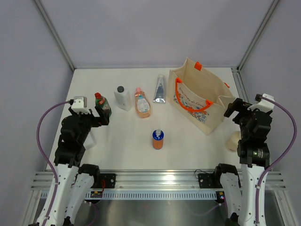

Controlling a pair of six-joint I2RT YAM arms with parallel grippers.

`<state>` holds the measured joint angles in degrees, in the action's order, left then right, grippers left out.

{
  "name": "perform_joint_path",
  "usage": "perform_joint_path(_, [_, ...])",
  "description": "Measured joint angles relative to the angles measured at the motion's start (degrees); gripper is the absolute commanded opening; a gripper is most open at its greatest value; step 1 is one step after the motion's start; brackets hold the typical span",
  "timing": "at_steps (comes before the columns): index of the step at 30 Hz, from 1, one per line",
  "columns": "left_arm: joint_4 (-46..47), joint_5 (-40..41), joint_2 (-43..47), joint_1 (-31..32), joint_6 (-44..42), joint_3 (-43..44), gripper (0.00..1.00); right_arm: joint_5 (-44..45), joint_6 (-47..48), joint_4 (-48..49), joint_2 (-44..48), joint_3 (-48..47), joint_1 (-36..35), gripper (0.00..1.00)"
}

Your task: Place the personal care products into the canvas bag

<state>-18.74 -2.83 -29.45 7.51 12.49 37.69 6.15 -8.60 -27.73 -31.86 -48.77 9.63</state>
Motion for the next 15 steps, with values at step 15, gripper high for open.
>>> perform_joint_path(15, [-0.1,-1.2,-1.9,0.0,-0.6,0.0,0.99,-57.1,64.8,-34.1,-2.7,-6.0,-0.8,0.99])
